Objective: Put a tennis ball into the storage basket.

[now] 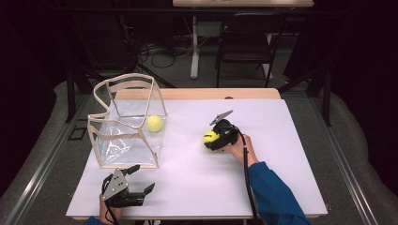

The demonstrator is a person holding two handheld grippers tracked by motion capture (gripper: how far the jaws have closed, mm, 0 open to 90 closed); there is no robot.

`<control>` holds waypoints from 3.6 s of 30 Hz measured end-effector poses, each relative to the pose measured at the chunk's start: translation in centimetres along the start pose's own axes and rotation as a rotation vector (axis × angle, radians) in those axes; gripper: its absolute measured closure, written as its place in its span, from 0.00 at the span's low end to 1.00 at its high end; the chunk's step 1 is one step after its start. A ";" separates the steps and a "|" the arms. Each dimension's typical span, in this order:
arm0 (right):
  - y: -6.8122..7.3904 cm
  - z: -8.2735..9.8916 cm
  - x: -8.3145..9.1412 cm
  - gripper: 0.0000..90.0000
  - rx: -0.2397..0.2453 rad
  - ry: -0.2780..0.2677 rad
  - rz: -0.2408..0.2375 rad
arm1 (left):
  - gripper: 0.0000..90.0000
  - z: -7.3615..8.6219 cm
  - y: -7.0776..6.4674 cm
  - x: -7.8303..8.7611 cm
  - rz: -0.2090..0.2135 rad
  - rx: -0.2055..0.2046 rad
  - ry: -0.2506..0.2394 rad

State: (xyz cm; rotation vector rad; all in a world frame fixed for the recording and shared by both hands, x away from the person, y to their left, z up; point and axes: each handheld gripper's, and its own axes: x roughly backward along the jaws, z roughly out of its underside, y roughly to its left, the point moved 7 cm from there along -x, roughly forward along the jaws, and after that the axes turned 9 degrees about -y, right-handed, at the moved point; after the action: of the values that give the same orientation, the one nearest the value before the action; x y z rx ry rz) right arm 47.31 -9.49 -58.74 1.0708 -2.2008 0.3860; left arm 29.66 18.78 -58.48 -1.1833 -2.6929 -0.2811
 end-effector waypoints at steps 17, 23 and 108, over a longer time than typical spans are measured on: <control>0.2 -0.2 0.2 0.29 0.016 0.007 0.001 | 0.18 0.0 0.0 0.0 -0.003 0.000 0.001; 0.5 -0.5 0.7 0.29 0.023 -0.008 -0.001 | 0.18 0.0 0.0 -0.1 -0.003 0.003 -0.001; 1.1 -6.7 6.1 0.30 0.085 -0.158 0.036 | 0.18 -0.1 -0.1 -0.2 -0.002 -0.007 -0.001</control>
State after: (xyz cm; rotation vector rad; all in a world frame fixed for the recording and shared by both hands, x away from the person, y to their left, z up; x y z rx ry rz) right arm 46.60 -8.96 -49.64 1.1427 -2.3642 0.4273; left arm 29.72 18.59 -58.46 -1.1835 -2.6964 -0.2904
